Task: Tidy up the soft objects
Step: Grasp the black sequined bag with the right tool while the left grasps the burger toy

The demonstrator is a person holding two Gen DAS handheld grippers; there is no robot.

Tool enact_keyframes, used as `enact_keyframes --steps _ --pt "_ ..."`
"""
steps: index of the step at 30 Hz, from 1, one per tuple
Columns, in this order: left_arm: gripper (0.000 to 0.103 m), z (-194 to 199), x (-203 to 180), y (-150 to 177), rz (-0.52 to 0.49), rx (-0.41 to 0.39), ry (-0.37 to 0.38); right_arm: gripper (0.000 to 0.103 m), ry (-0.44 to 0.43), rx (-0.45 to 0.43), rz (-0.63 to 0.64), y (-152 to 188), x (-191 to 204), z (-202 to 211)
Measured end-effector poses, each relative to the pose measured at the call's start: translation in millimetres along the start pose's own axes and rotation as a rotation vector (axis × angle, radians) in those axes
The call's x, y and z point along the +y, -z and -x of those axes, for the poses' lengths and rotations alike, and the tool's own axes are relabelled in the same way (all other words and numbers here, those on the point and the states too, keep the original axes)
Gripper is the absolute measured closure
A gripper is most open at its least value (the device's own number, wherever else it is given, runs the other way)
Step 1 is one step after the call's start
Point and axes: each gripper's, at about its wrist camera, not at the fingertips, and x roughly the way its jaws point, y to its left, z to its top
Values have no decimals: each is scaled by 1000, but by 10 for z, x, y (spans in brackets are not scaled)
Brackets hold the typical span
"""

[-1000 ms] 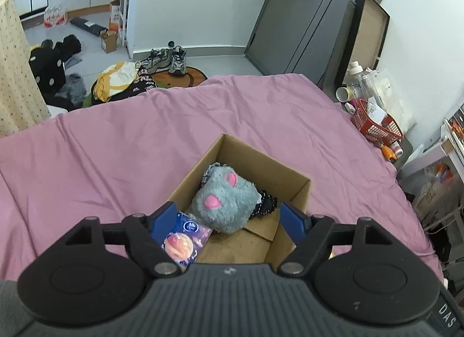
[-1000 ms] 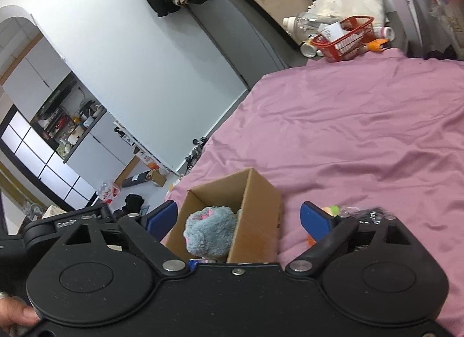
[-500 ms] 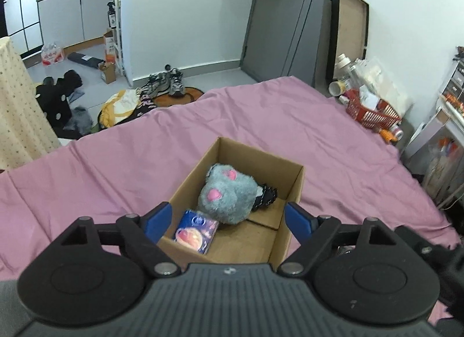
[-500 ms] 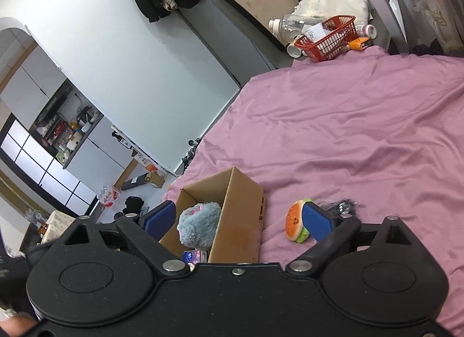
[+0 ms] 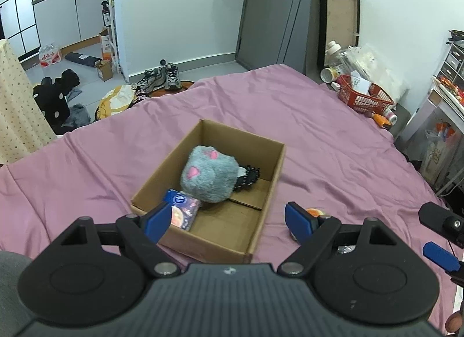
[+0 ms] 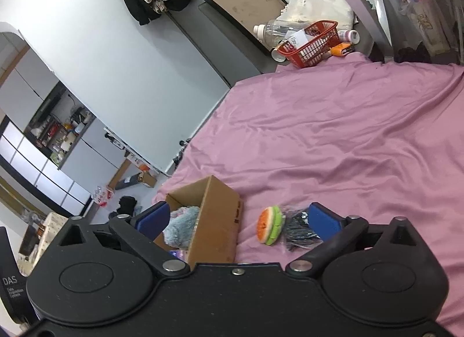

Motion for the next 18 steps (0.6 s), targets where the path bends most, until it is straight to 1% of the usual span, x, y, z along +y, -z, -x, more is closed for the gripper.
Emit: enact_keyframes --steps 3,6,10,13,16,18 --pt "19 -6 -85 7 -7 -1 6 0 10 -5 -7 -48 -87 58" --pt "19 -14 -173 12 -20 -2 27 0 16 1 -21 -90 -179 83" --pt "19 -48 -292 -8 -48 19 35 0 17 17 -23 -122 -267 115" --pt "19 -60 -356 -26 -56 24 56 0 15 29 -15 -141 -290 119" --pt "19 -83 -434 -11 -77 23 52 0 20 42 -15 -143 -325 107" --pt "19 -107 -463 5 -69 26 54 0 23 52 -14 -140 -348 96"
